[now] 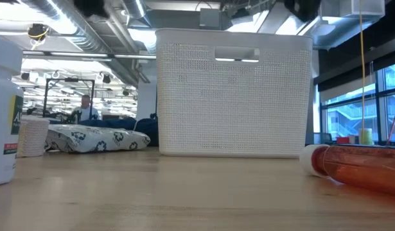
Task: Pick & place medical supplies in basket/bin
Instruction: Put the white bandage into the bin
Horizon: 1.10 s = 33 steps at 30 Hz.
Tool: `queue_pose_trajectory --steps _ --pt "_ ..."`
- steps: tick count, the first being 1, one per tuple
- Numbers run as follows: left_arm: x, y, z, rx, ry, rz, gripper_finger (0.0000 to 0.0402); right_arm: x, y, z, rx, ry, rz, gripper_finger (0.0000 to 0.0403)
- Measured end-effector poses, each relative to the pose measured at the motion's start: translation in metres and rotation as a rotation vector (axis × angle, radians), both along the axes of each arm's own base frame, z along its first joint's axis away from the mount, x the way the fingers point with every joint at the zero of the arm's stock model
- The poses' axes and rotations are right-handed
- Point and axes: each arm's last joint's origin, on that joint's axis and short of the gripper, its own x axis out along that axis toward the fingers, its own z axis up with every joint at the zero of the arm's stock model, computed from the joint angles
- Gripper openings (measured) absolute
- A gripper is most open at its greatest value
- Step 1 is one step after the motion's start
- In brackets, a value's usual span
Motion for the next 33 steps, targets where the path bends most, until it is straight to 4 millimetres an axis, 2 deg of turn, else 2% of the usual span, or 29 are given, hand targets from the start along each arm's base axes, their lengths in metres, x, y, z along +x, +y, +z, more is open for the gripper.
queue_pose_trajectory --steps 4,8,15,23,27,33 --pt "0.007 -0.011 -0.022 -0.095 0.182 0.179 0.02 -0.013 -0.009 -0.014 -0.029 0.028 0.0 0.0274" --pt "0.019 -0.021 -0.036 -0.22 0.279 0.292 0.02 -0.02 -0.015 -0.021 -0.091 0.031 0.023 0.0274" --pt "0.041 -0.029 -0.054 -0.323 0.324 0.46 0.02 -0.024 -0.022 -0.02 -0.179 0.026 0.062 0.0274" --pt "0.055 -0.034 -0.069 -0.368 0.381 0.551 0.0202 -0.024 -0.025 -0.021 -0.134 0.061 0.171 0.0274" --pt "0.059 -0.038 -0.079 -0.42 0.485 0.568 0.023 -0.023 -0.025 -0.02 -0.111 0.06 0.163 0.0274" --pt "0.065 -0.041 -0.098 -0.435 0.619 0.677 0.0302 -0.023 -0.025 -0.02 -0.106 0.058 0.162 0.0274"
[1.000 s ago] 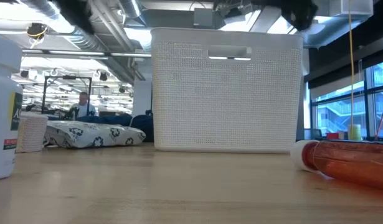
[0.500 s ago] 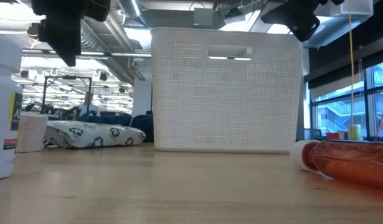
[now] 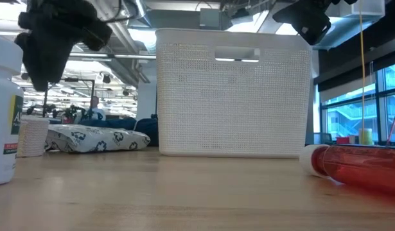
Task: Pick & place medical supplies in basket/bin
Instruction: Put the white bandage into the bin
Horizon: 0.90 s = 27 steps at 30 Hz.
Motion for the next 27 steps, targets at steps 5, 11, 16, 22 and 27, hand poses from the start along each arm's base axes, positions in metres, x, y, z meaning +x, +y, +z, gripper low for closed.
queue_pose_trajectory --steps 5,11,16,22,27 --pt "0.009 -0.002 -0.01 0.01 0.01 0.037 0.0317 0.0 0.0 0.0 0.002 -0.003 0.0 0.0274" --pt "0.013 -0.004 -0.019 -0.044 0.067 0.084 0.0315 0.001 -0.001 0.0 0.001 -0.003 -0.003 0.0274" --pt "0.01 0.001 -0.024 -0.024 0.156 0.155 0.0315 0.001 -0.001 0.0 0.0 -0.003 -0.005 0.0274" --pt "0.01 0.004 -0.026 0.038 0.16 0.179 0.0315 0.001 -0.001 0.0 0.001 -0.003 -0.006 0.0274" --pt "0.008 0.006 -0.03 0.083 0.213 0.205 0.0315 0.001 -0.001 0.0 0.003 -0.005 -0.006 0.0274"
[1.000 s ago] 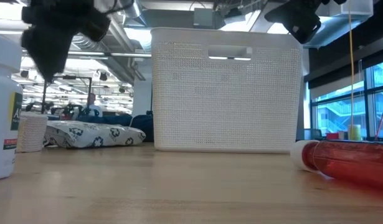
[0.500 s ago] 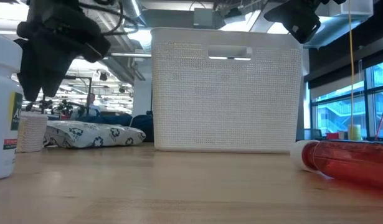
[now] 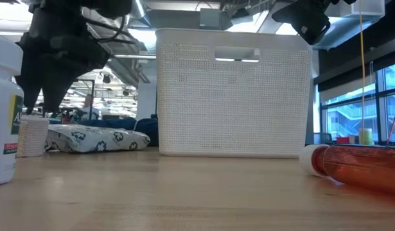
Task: Pick & place medical supplies in basket/bin
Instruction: Put the white bandage into the bin
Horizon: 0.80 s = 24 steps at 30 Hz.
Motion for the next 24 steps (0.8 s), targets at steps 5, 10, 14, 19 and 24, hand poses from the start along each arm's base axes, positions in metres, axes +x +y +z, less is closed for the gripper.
queue_pose_trajectory --steps 5,10,14,19,24 --pt "-0.011 0.002 -0.016 -0.011 0.063 0.054 0.0315 0.0 0.0 0.001 0.002 -0.006 -0.001 0.0274" --pt "-0.012 0.002 -0.031 -0.045 0.019 0.066 0.0315 0.0 0.0 0.001 0.001 -0.009 0.0 0.0274" --pt "-0.015 0.003 -0.038 -0.041 0.022 0.071 0.0312 0.001 0.0 0.001 -0.001 -0.011 -0.008 0.0274" --pt "-0.018 0.003 -0.043 -0.055 0.028 0.072 0.0293 0.001 0.0 0.001 -0.003 -0.011 -0.007 0.0274" --pt "-0.015 0.002 -0.044 -0.069 -0.008 0.048 0.0253 0.001 0.0 0.001 -0.004 -0.011 -0.006 0.0274"
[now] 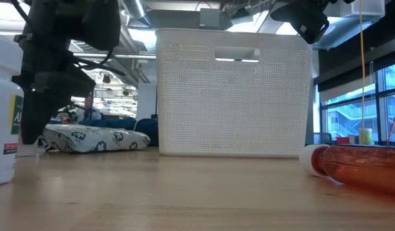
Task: Pick & place medical supplies in basket/bin
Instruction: Put the white bandage into the bin
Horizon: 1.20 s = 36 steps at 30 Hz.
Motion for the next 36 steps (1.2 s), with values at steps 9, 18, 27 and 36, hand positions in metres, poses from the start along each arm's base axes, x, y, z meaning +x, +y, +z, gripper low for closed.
queue_pose_trajectory --steps 9,18,27,36 --pt "-0.002 -0.002 0.013 -0.054 -0.052 -0.06 0.0155 0.001 0.0 0.002 0.015 -0.021 -0.002 0.0274" --pt "0.006 -0.006 0.099 0.015 -0.516 -0.131 0.0137 0.006 -0.001 0.016 0.029 -0.175 -0.091 0.0274" --pt "0.045 -0.012 0.169 0.078 -1.003 -0.47 0.0138 0.023 -0.021 0.037 0.27 -0.222 -0.099 0.0274" --pt "0.095 -0.008 0.17 0.075 -0.99 -0.825 0.0138 0.031 -0.022 0.063 0.058 -0.203 -0.059 0.0274"
